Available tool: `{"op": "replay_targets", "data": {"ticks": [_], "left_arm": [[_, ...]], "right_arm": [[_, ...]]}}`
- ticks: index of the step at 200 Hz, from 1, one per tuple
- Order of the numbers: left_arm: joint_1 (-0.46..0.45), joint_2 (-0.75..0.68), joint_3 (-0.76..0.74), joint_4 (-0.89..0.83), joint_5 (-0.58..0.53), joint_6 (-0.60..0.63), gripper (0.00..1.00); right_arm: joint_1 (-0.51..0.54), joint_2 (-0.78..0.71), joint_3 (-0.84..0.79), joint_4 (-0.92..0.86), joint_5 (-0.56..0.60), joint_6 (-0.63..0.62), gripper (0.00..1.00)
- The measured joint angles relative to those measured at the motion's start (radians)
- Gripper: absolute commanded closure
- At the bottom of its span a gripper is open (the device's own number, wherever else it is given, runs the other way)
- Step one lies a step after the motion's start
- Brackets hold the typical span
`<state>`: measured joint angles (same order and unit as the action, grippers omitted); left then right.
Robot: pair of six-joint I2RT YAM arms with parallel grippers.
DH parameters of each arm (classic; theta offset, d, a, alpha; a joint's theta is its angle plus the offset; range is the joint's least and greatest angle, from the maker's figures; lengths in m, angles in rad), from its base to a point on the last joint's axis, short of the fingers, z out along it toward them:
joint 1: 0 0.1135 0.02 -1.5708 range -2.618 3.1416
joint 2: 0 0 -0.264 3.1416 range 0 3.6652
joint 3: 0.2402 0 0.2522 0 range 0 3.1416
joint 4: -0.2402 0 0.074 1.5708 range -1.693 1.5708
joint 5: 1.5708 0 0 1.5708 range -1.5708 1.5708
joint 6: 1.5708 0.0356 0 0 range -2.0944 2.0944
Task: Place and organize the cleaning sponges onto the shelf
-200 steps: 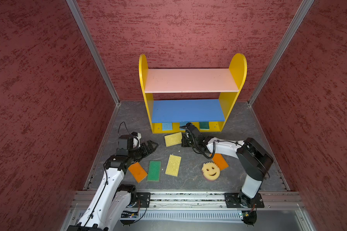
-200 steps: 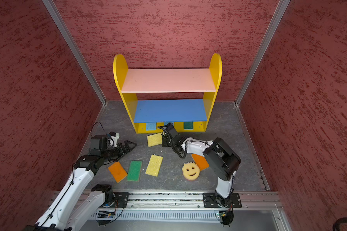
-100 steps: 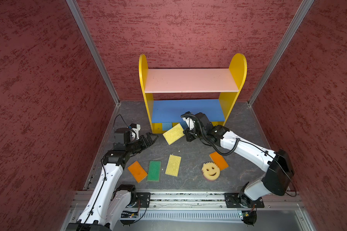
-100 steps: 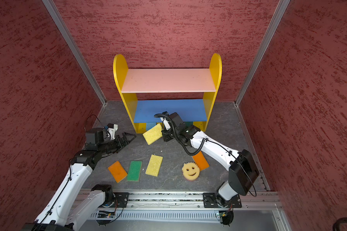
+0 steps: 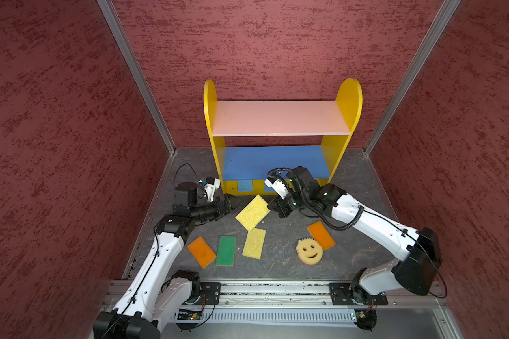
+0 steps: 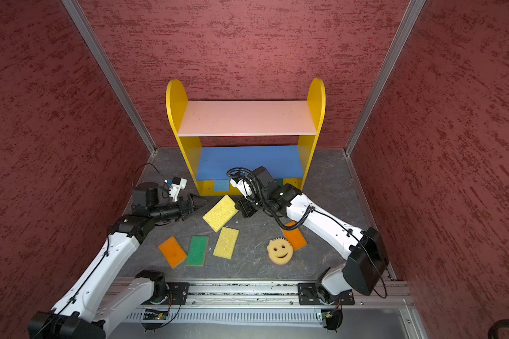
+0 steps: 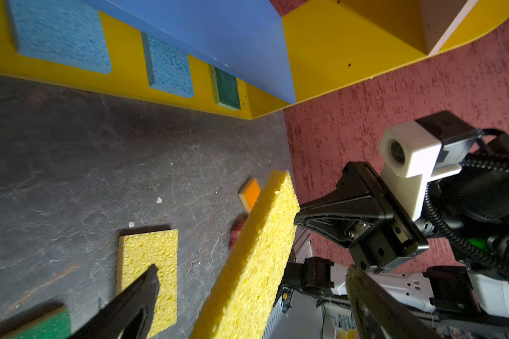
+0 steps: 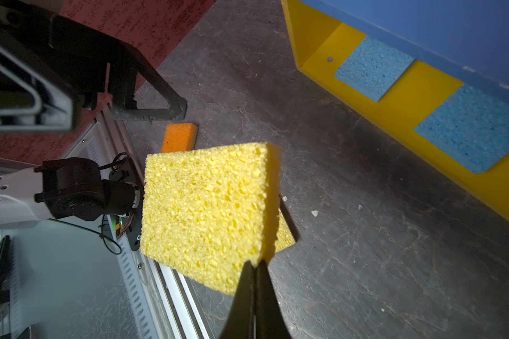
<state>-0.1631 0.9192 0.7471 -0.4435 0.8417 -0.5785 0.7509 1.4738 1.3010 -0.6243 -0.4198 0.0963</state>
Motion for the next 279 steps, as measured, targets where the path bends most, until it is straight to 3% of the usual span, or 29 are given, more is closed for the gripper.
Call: {"op": "replay_targets", "data": {"ticks": [31,68,90,109,141,165,186,191,194,234,279], "left_arm": [[-0.069,0.040,0.000,0.009,0.018,0.006,0.23],[-0.090,0.070,0.000,0.031,0.022,-0.002,0.71],[-0.100,0.070,0.008,0.048,0.027,-0.010,0.84],[-0.103,0.069,0.021,0.061,0.024,-0.016,0.87],[-0.106,0.061,0.023,0.071,-0.019,-0.042,0.93],[-0.099,0.034,0.030,0.084,-0.082,-0.067,1.00],[-0.083,0.022,0.076,0.098,-0.133,-0.084,1.00],[-0.081,0.019,0.089,0.103,-0.150,-0.084,1.00],[-0.079,0.017,0.096,0.106,-0.159,-0.086,1.00],[-0.072,-0.039,0.140,0.161,-0.311,-0.107,1.00],[-0.055,-0.071,0.134,0.222,-0.417,-0.162,1.00]], "right_arm": [[0.000,0.001,0.035,0.010,-0.058,0.000,1.00],[0.000,0.000,0.037,0.022,-0.085,0.002,1.00],[0.000,-0.002,0.028,0.041,-0.084,0.022,0.97],[-0.002,-0.022,-0.024,0.113,-0.067,0.075,0.82],[-0.001,-0.113,-0.223,0.370,0.008,0.248,0.42],[0.000,-0.169,-0.348,0.537,0.114,0.399,0.31],[0.000,-0.203,-0.416,0.633,0.200,0.499,0.25],[0.000,-0.207,-0.423,0.649,0.214,0.518,0.06],[0.000,-0.210,-0.429,0.662,0.224,0.533,0.02],[0.041,-0.223,-0.459,0.797,0.302,0.631,0.02],[0.150,-0.154,-0.417,0.873,0.366,0.645,0.02]]}}
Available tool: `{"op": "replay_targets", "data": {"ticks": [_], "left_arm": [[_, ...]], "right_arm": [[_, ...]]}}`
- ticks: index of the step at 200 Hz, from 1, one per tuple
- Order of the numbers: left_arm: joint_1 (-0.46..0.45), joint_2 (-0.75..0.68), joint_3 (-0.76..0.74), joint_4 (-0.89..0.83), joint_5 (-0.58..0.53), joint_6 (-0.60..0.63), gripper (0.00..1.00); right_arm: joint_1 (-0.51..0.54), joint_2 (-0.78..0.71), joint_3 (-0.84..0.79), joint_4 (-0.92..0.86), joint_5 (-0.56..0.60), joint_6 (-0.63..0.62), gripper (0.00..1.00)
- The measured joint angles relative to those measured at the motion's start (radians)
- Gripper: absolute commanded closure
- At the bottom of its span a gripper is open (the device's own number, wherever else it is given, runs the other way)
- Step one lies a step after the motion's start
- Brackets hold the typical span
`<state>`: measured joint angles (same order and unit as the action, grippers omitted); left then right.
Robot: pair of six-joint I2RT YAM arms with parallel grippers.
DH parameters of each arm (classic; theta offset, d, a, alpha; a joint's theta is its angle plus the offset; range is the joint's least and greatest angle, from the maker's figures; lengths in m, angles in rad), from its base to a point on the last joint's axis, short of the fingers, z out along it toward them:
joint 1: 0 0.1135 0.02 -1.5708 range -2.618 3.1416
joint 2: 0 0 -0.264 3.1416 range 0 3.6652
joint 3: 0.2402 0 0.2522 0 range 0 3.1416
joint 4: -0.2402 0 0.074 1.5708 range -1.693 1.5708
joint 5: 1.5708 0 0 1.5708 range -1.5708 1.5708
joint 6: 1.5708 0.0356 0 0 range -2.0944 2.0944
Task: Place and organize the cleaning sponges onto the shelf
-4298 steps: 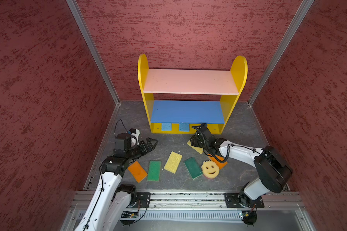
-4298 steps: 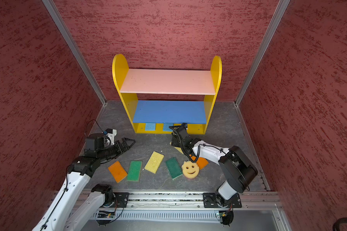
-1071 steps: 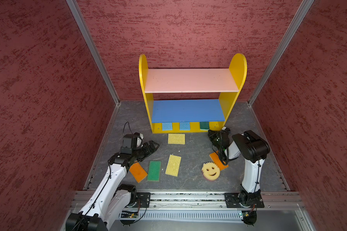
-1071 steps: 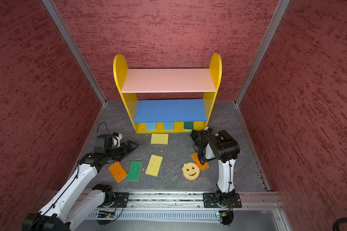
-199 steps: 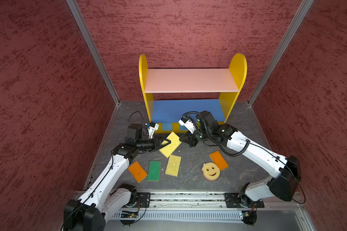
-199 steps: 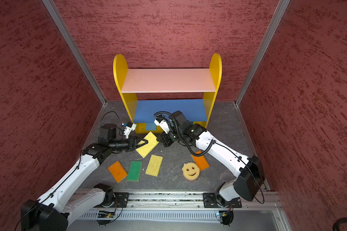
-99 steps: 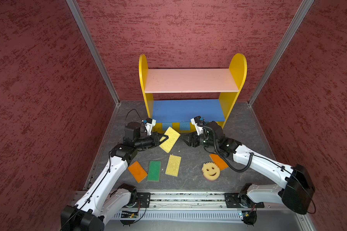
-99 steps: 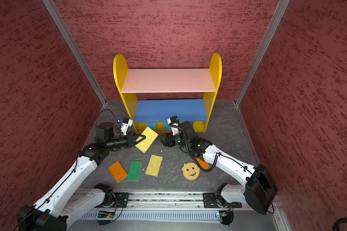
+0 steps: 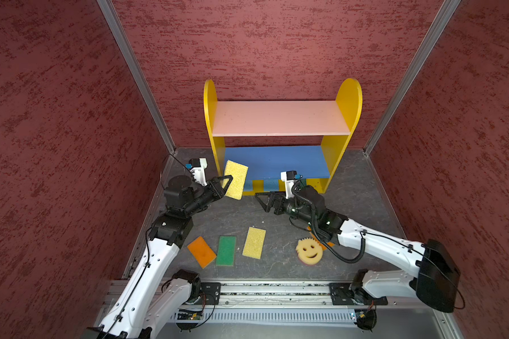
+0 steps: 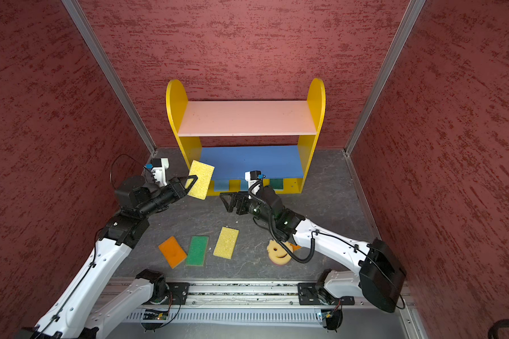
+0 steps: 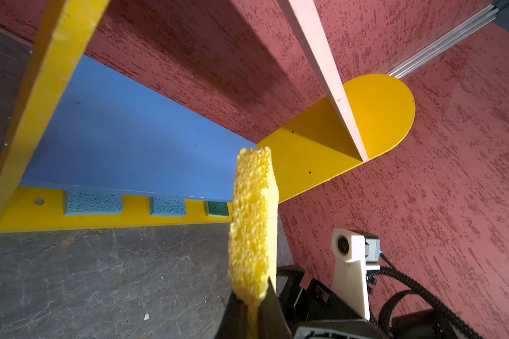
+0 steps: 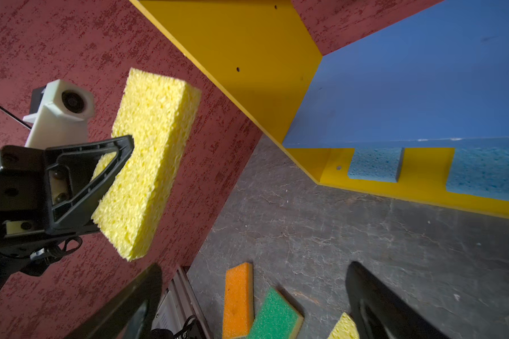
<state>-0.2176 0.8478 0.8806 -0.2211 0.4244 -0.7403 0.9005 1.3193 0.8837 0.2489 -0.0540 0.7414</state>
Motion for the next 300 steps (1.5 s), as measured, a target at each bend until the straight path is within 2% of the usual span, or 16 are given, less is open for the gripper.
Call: {"op": "replay_targets", "data": {"ticks": [26,109,117,130,151,158,175,199,210,231,257,300], "left_arm": [[0.011,-0.006,-0.009,0.023,-0.022,-0.030,1.00],[0.028,-0.008,-0.051,0.074,-0.042,-0.087,1.00],[0.028,-0.008,-0.053,0.081,-0.042,-0.092,1.00],[0.029,-0.008,-0.056,0.092,-0.042,-0.096,1.00],[0.035,-0.003,-0.060,0.098,-0.052,-0.098,1.00],[0.039,-0.003,-0.062,0.102,-0.057,-0.098,0.95],[0.040,-0.004,-0.068,0.111,-0.062,-0.098,0.71],[0.040,-0.025,-0.075,0.093,-0.066,-0.079,0.25],[0.042,-0.050,-0.079,0.062,-0.075,-0.073,0.12],[0.056,-0.121,-0.077,-0.010,-0.102,-0.033,0.06],[0.072,-0.215,-0.057,-0.129,-0.148,0.022,0.03],[0.085,-0.340,-0.029,-0.298,-0.211,0.087,0.02]], "right_arm": [[0.029,0.047,0.041,0.049,0.002,0.003,0.20],[0.043,0.276,0.177,0.304,-0.129,0.094,0.38],[0.045,0.299,0.188,0.322,-0.145,0.105,0.45],[0.047,0.329,0.197,0.357,-0.166,0.131,0.67],[0.047,0.357,0.220,0.383,-0.190,0.152,0.94],[0.047,0.360,0.226,0.385,-0.194,0.156,1.00],[0.045,0.362,0.232,0.383,-0.196,0.158,1.00],[0.039,0.358,0.249,0.320,-0.194,0.145,1.00],[0.032,0.355,0.272,0.259,-0.194,0.135,1.00],[0.012,0.351,0.349,0.098,-0.193,0.099,1.00],[-0.032,0.347,0.437,-0.098,-0.175,0.024,1.00],[-0.087,0.389,0.626,-0.383,-0.071,-0.149,1.00]]}}
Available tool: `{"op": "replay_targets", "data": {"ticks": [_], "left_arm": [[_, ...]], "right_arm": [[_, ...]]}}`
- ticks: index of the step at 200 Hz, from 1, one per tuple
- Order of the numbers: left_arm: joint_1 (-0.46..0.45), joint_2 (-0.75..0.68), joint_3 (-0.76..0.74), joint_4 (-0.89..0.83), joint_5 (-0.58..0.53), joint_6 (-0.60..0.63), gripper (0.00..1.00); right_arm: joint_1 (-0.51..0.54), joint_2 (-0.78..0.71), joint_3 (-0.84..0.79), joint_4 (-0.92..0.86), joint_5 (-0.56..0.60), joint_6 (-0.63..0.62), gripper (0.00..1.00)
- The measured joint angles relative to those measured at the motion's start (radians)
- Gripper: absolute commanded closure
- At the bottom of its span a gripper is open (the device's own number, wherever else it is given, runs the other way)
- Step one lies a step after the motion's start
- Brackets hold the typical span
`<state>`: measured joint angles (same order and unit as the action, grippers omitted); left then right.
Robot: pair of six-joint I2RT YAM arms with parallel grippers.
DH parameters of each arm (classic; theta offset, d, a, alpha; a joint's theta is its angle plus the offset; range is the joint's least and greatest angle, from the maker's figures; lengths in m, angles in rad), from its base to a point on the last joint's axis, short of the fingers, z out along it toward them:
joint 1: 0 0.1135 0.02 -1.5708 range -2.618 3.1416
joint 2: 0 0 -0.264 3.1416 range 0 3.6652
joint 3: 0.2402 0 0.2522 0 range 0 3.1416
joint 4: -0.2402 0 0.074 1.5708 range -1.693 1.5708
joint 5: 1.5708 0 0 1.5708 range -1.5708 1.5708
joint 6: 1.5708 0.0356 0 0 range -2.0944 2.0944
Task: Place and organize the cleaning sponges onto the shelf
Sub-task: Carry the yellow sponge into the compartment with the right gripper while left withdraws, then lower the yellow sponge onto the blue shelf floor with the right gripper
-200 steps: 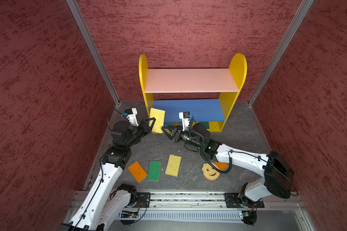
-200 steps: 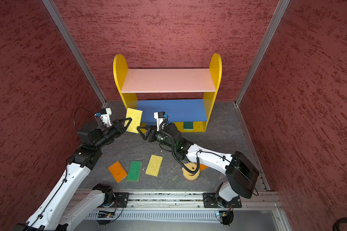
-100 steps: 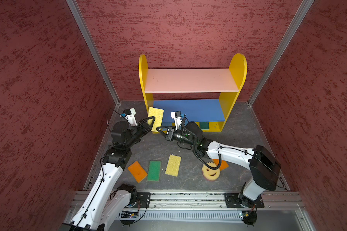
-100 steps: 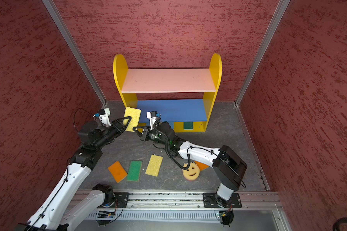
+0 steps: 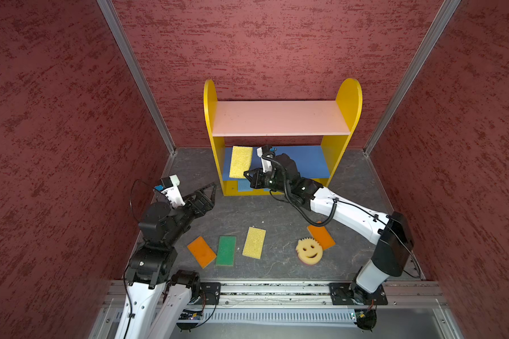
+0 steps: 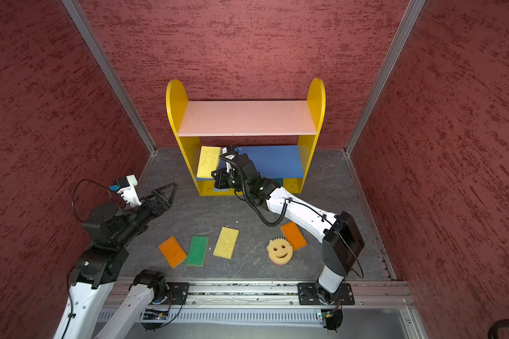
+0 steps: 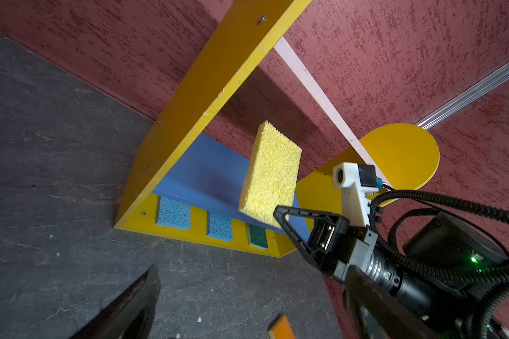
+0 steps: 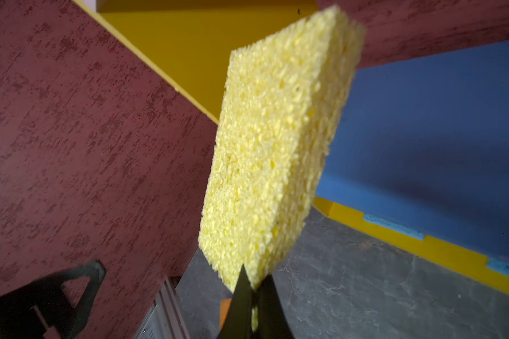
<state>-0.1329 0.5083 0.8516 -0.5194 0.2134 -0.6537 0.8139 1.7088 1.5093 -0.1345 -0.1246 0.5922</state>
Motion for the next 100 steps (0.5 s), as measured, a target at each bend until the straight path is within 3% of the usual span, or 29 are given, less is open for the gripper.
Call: {"op": "replay_targets", "data": {"ticks": [52,100], "left_arm": [[0.004,-0.018,-0.001,-0.163,-0.024,0.020,0.01],[0.005,-0.022,-0.026,-0.198,-0.012,0.021,0.01]], "right_arm": [[-0.022,0.205,0.228,-0.180,0.096,-0.155,1.00],[-0.035,0.358,0.323,-0.250,0.111,-0.205,1.00]]}}
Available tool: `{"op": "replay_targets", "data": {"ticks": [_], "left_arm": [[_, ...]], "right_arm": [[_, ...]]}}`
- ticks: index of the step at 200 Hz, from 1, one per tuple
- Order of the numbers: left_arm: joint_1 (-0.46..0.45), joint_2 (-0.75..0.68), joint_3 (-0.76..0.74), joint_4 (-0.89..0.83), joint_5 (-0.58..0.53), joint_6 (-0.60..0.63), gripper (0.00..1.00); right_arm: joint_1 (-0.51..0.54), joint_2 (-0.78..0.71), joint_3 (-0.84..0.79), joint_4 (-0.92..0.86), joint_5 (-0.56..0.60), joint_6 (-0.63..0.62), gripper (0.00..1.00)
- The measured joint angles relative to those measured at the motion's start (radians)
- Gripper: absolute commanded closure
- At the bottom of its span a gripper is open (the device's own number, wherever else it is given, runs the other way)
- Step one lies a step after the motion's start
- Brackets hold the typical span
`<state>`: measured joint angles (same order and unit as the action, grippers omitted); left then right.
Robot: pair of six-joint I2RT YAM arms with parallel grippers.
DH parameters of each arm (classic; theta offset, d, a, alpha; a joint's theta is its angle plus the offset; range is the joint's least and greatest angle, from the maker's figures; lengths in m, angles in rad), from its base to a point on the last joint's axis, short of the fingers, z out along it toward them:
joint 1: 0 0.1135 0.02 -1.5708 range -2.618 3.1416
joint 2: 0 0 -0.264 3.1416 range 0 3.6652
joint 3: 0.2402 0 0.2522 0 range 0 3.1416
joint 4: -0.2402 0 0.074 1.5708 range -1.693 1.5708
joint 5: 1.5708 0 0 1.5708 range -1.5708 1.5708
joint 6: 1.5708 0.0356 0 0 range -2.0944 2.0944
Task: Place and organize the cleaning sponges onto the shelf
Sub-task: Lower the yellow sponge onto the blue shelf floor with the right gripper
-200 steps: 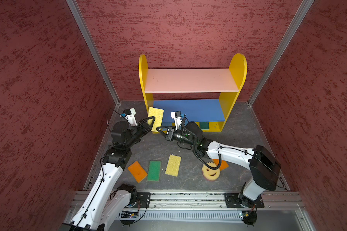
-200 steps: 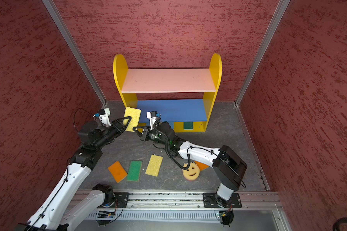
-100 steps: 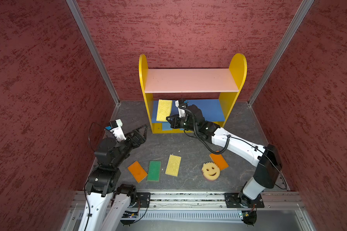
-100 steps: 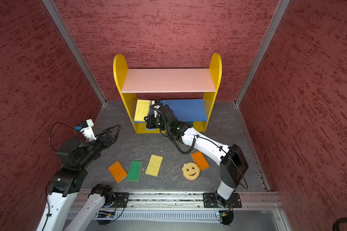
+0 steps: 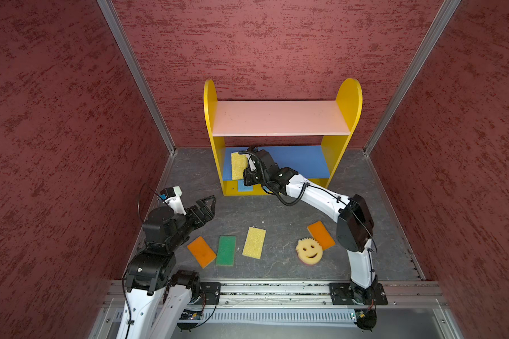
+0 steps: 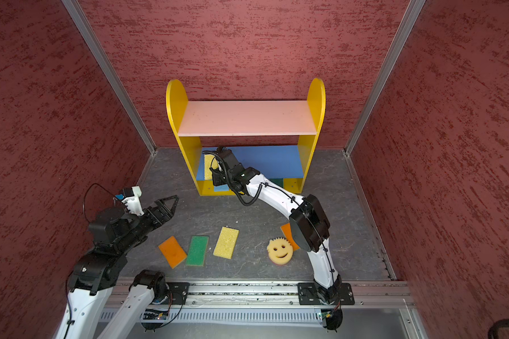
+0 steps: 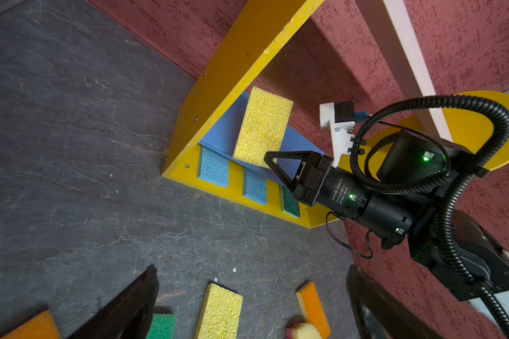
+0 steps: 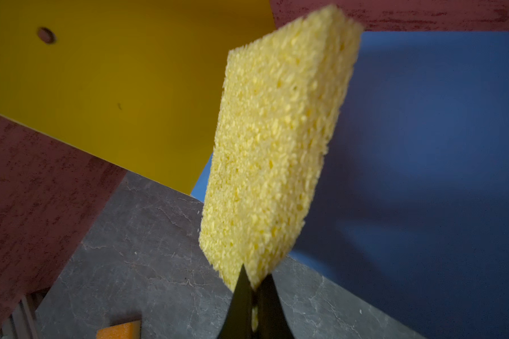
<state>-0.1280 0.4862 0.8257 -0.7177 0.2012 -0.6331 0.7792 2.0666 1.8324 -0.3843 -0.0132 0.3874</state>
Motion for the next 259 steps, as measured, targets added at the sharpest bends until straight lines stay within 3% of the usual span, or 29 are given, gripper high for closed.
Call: {"op": "replay_targets", "data": {"ticks": [77,159,259], "left_arm": [[0.001,0.032,-0.039,0.000,0.045,-0.007,0.00],[0.002,0.058,-0.052,0.010,0.068,-0.014,0.00],[0.005,0.058,-0.060,0.020,0.073,-0.025,0.00]], "right_arm": [[-0.047,0.159,0.203,-0.069,0.026,-0.034,1.00],[-0.052,0.163,0.203,-0.085,0.042,-0.051,0.97],[-0.056,0.123,0.120,-0.026,-0.018,-0.005,0.96]]}}
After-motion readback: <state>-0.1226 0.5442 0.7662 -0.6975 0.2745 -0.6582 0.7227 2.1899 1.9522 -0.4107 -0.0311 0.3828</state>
